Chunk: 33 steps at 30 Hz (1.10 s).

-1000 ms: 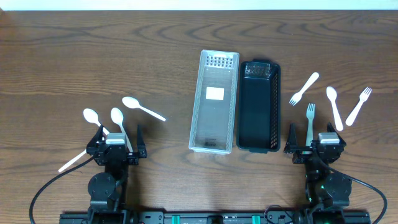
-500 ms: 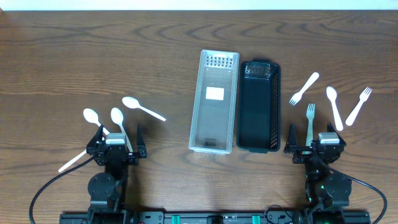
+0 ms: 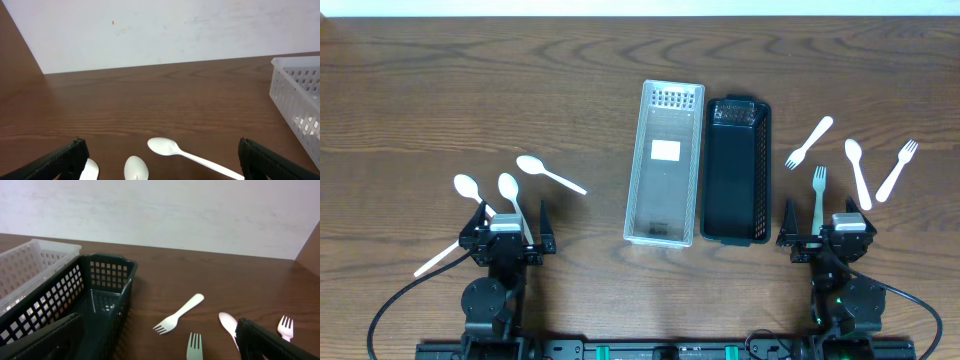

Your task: Pack container

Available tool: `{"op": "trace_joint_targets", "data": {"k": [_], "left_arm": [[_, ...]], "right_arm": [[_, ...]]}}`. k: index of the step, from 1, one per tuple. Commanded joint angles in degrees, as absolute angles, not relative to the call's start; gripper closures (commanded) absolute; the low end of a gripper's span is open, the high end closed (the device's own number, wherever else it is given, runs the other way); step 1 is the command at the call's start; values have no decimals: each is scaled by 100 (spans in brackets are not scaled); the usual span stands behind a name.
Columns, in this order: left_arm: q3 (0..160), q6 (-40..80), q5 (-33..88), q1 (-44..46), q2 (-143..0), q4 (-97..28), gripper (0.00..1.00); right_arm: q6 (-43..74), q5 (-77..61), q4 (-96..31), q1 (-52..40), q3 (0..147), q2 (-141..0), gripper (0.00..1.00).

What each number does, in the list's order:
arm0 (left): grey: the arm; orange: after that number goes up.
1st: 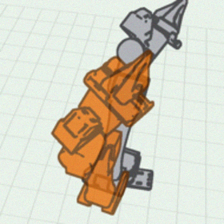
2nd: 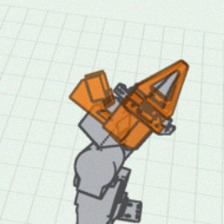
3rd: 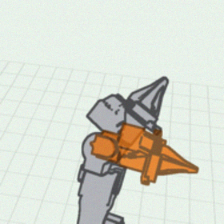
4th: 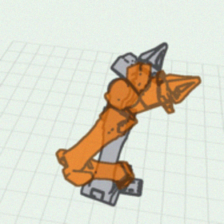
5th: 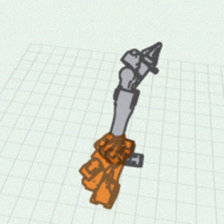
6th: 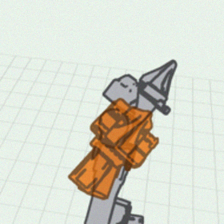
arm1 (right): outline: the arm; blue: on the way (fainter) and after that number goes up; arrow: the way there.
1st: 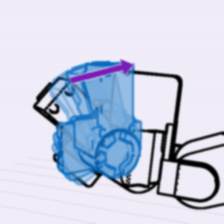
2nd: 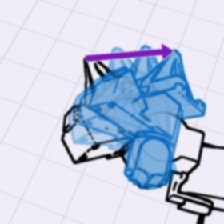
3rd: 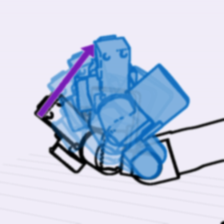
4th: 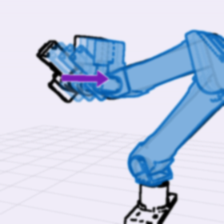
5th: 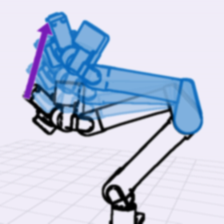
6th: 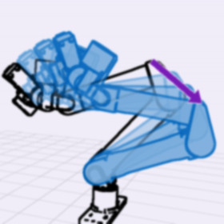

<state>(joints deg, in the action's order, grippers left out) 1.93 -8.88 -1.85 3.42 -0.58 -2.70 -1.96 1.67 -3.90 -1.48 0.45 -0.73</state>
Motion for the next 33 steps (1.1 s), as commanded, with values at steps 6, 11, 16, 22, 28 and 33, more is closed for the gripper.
{"op": "trace_joint_targets", "data": {"k": [6, 11, 16, 22, 28, 33], "left_arm": [[23, -939, -189, 318, -34, -397, 2], [23, -939, -215, 318, -34, -392, 2], [123, 130, -183, 320, -38, -467, 2], [1083, 895, 290, 325, -373, -1315, 2], [2779, 886, 279, 325, -1721, -2342, 2], [4191, 825, 231, 325, -3256, -3212, 2]], "right_arm": [[-222, 130, -410, -191, 32, -60, 1], [729, -27, -429, -191, 32, -117, 1], [1363, -587, -386, -189, 51, -156, 1], [1140, -528, -502, -189, 639, -423, 1], [537, -272, -895, -132, 2147, -2115, 1], [482, -327, -1579, 117, 3848, -4298, 1]]}}
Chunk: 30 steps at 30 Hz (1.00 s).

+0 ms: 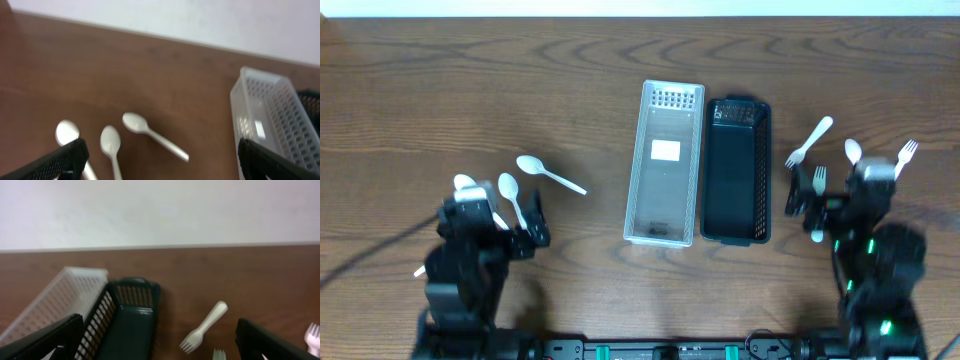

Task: Pack container
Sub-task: 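Raise the right gripper and move it over the right-side forks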

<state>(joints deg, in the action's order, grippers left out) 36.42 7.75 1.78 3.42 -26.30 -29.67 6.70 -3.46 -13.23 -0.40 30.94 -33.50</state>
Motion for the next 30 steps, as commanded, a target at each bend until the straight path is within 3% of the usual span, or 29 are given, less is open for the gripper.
{"op": "trace_joint_targets", "data": {"k": [1, 8, 9, 11, 13, 16, 30], "left_arm": [[4438, 735, 231, 325, -3527, -3413, 2], [5435, 414, 239, 325, -5013, -4386, 2], [5435, 416, 239, 325, -5118, -4390, 2], [5435, 416, 239, 325, -5288, -4394, 2], [5435, 414, 237, 325, -5393, -4392, 2], [5435, 414, 237, 325, -5511, -4392, 2], [5435, 414, 237, 325, -5601, -4390, 2]], "right_arm": [[484, -349, -1817, 174, 4195, -4696, 1], [460, -626, -4108, 464, 6812, -7389, 1], [410, -626, -4226, 464, 7019, -7638, 6], [156, -617, -4156, 464, 7216, -8014, 42], [119, -545, -3959, 464, 7238, -8256, 70], [123, -539, -3736, 464, 7238, -8674, 97], [161, -950, -3564, 366, 7238, -10388, 99]]}}
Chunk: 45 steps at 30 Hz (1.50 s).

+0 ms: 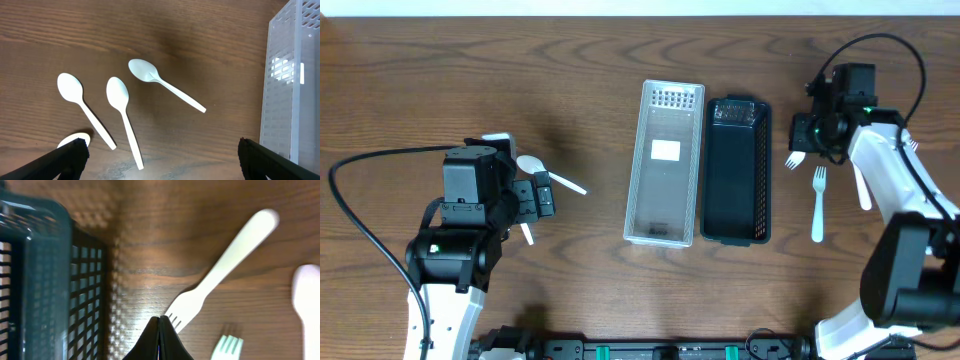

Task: Pack container
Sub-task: 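Raise the right gripper and move it over the right-side forks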

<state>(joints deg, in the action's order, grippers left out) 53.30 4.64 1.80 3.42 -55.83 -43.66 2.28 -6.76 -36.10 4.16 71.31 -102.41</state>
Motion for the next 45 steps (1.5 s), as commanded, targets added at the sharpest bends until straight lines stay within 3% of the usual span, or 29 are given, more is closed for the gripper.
{"op": "trace_joint_targets", "data": {"k": [1, 17, 21, 25, 29, 33, 36, 45], "left_arm": [[5435, 414, 239, 325, -5601, -4390, 2], [5435, 414, 237, 325, -5610, -4392, 2], [5435, 412, 237, 325, -5610, -4392, 2], [5435, 412, 237, 325, -5610, -4390, 2], [5435, 414, 237, 325, -5610, -4392, 2], [5435, 414, 239, 325, -5610, -4392, 2], [5435, 416, 239, 325, -5610, -4392, 2], [5435, 416, 239, 325, -5610, -4397, 2]], "right_arm": [[161, -993, -3544, 327, 7238, -10453, 99], [-27, -1737, -3083, -405, 7238, -10663, 93], [49, -1337, -3079, -364, 7238, -10663, 73], [497, -414, -3098, -283, 7260, -10606, 44], [902, 305, -3391, -226, 7572, -10394, 34], [1706, 1275, -4040, -224, 8152, -10136, 29], [2491, 1962, -4674, -209, 8628, -10123, 32], [3260, 1509, -4923, 445, 8711, -10615, 28]]}}
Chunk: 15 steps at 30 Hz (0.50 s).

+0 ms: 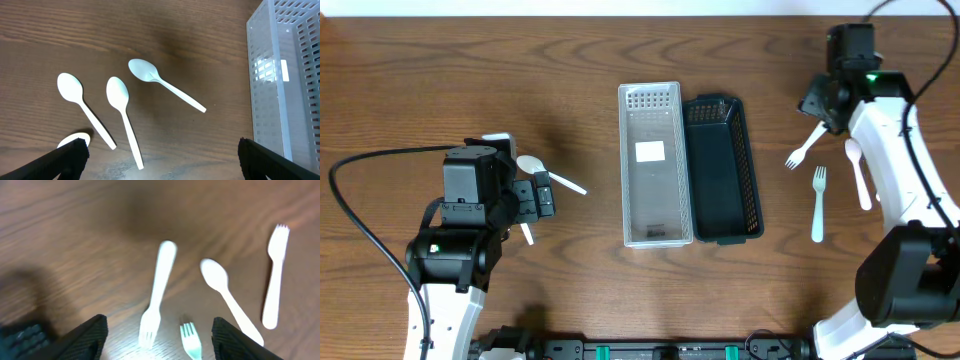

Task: Pack container
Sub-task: 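Raise the right gripper and move it over the right-side forks, then lower the right gripper and grasp the upper white fork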

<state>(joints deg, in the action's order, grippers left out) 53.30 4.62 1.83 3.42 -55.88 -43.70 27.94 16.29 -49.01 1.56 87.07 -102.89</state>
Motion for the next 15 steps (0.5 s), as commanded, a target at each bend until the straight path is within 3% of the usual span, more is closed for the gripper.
{"op": "trace_joint_targets", "data": {"k": [1, 15], "left_arm": [[5435, 416, 239, 325, -5610, -4397, 2], [5435, 416, 239, 325, -5610, -4397, 2]], "right_arm": [[3256, 1404, -4925, 523, 8711, -10704, 28], [3013, 718, -4685, 731, 8711, -11618, 23]]}}
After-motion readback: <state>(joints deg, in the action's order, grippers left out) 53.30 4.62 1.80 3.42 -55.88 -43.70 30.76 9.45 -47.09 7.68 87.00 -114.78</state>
